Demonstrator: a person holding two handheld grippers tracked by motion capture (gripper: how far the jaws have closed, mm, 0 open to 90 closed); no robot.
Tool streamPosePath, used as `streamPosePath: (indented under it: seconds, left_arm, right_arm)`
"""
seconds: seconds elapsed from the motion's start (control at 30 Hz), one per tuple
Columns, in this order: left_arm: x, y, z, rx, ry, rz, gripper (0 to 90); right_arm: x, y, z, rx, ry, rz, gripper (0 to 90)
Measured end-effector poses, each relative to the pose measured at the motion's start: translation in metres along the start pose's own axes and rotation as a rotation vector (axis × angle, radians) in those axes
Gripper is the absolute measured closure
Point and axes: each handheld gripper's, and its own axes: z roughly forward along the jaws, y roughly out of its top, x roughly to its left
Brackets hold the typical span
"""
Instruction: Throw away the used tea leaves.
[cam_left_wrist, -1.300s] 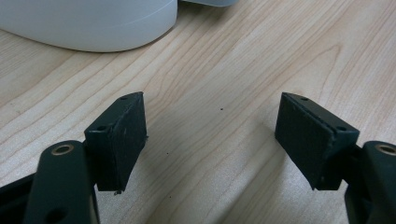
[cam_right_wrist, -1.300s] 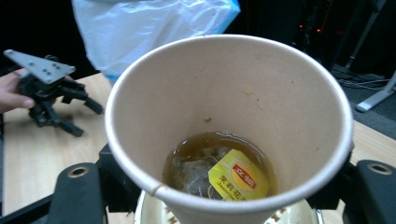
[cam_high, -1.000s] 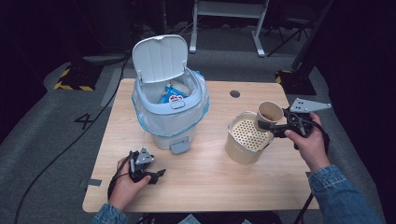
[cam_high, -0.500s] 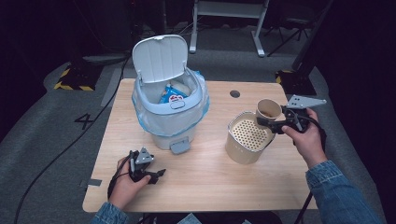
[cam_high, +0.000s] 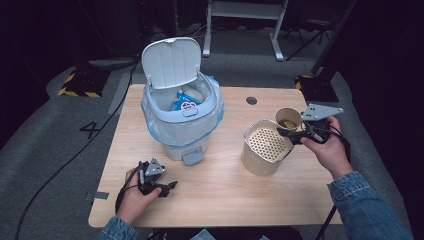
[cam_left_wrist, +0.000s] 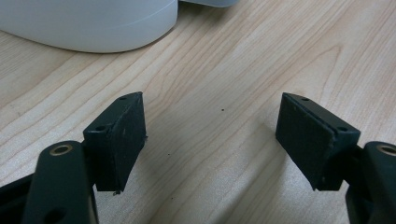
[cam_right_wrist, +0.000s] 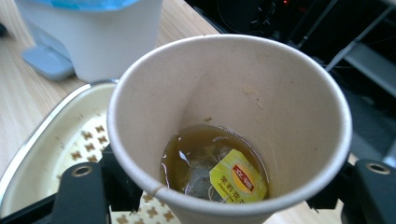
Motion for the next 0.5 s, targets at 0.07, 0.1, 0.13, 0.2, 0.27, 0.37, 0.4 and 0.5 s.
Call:
streamPosePath:
  seconds: [0.07,0.1,0.13,0.2,0.27,0.37,0.4,0.5]
  left_arm:
    - [0.0,0.0,0.0,0.0,0.0,0.0,24.9]
    - [0.0,0.0,0.0,0.0,0.0,0.0,24.9]
    - [0.0,0.0,0.0,0.0,0.001,0.0,24.9]
    - [0.0,0.0,0.0,0.0,0.0,0.0,24.8]
    - [0.0,0.0,0.0,0.0,0.0,0.0,24.9]
    - [0.0,0.0,0.0,0.0,0.0,0.0,24.9]
    - [0.0,0.0,0.0,0.0,0.0,0.0,24.9]
    - [0.0,0.0,0.0,0.0,0.0,0.0,24.9]
  right_arm:
    - [0.002,0.002,0.0,0.016,-0.022,-0.044,30.9]
    - [0.003,0.003,0.0,0.025,-0.033,-0.065,31.0]
    - [0.004,0.004,0.0,0.03,-0.041,-0.083,31.1]
    - [0.006,0.005,0.001,0.051,-0.058,-0.122,31.3]
    - [0.008,0.006,0.001,0.068,-0.071,-0.153,31.7]
    - [0.01,0.007,0.002,0.089,-0.107,-0.214,32.0]
    - [0.011,0.008,0.002,0.103,-0.123,-0.252,32.1]
    - [0.014,0.01,0.003,0.126,-0.153,-0.315,32.4]
